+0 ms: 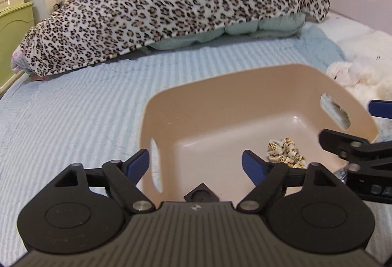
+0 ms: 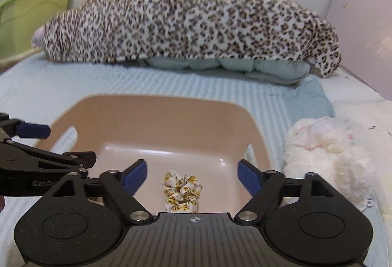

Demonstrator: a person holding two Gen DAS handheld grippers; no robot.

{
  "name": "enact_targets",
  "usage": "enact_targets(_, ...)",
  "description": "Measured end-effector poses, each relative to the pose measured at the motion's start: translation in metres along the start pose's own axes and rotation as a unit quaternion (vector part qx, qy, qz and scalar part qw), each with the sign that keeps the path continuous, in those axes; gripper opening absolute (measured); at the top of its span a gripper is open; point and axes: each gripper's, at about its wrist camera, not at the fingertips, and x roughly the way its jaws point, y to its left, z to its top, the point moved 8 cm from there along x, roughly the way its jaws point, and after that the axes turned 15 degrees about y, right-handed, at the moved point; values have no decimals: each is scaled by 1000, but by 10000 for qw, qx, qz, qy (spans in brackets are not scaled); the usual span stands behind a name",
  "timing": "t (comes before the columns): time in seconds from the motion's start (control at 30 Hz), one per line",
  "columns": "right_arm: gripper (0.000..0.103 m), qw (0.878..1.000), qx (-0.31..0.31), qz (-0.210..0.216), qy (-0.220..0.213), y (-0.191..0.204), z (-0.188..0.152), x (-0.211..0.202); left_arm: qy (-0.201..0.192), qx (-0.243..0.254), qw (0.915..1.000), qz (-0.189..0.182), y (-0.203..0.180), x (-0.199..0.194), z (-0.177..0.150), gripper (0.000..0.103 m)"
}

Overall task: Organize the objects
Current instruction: 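Carry scrunchie and black cube over the basket while both tools open to drop them, then move both tools back down to the remaining items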

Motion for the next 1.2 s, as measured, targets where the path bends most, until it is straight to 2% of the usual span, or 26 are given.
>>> enact_targets(0.2, 101, 9998, 99, 33, -156, -7, -12, -39, -52, -34, 10000, -49, 7, -22, -16, 91)
enact_targets(0.37, 101, 9999, 114, 26, -15, -9, -36, -49, 72, 6, 9999, -76, 10, -26, -41, 91)
enact_targets(0.87, 102, 9956, 185, 105, 916, -6, -121, -8, 886, 190, 9954, -319, 5, 23, -118, 91)
enact_targets(1.2, 102, 9911, 393, 82, 1271, -17, -144, 20, 982, 393, 9922, -666, -5, 40, -137, 91)
